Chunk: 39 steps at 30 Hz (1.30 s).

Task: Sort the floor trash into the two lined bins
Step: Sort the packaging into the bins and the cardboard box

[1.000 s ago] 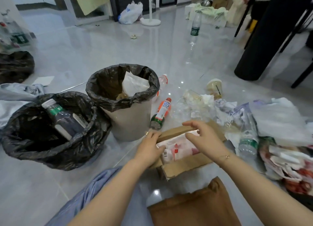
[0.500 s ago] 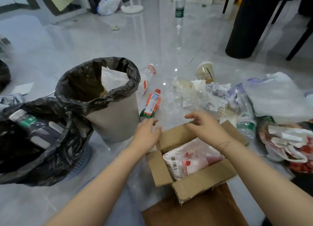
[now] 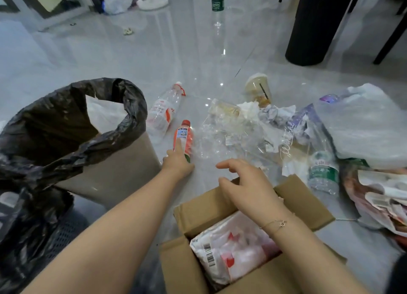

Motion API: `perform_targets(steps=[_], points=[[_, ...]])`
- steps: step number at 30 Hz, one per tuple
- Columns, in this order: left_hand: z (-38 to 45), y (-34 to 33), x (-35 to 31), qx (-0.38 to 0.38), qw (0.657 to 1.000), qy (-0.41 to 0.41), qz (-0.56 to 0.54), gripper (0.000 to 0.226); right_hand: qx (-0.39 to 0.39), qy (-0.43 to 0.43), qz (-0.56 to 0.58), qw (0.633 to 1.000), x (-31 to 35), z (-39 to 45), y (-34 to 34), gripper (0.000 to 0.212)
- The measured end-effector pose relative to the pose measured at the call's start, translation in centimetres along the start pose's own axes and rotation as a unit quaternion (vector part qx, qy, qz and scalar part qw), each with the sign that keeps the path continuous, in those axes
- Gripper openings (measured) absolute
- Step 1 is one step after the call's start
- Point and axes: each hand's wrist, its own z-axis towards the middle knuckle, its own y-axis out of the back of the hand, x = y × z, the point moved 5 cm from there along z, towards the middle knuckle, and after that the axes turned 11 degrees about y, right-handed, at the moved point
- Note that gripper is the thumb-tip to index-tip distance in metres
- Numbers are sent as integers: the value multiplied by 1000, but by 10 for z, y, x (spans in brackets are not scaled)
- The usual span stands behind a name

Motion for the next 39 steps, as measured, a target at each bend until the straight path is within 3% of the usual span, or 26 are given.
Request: perform_targets(steps=[4,8,12,16,20,27,30,34,36,39], points=[[-13,1,1,-11,998,-18,-58,100,-12,-16,31,999,-10,-2,-2,31],[-66,27,4,16,974,-63,-217,104,-40,-18,62,997,-8,-6,0,31],[-154,61,33,82,921,-92,-370,64,-103,-23,136,985,12,-13,1,32],[-213,89,77,29,896,-79,-436,52,-149,-17,206,967,40,-26,-3,30],[-253,112,126,-34,867,-50,-494,56,-105,9,238,965,82,-42,-28,31],[-271,153,233,-188,765,27,-615,68,49,113,199,972,157,-64,-102,35],[-257,182,273,-218,759,25,-612,74,118,181,154,964,179,-73,-128,35],[-226,212,309,-262,755,41,-600,66,151,188,157,958,190,-78,-146,33],[-207,213,323,-272,759,84,-586,56,156,184,161,957,194,-77,-153,34],[-183,203,339,-250,774,143,-563,69,160,179,159,958,199,-75,-159,34]])
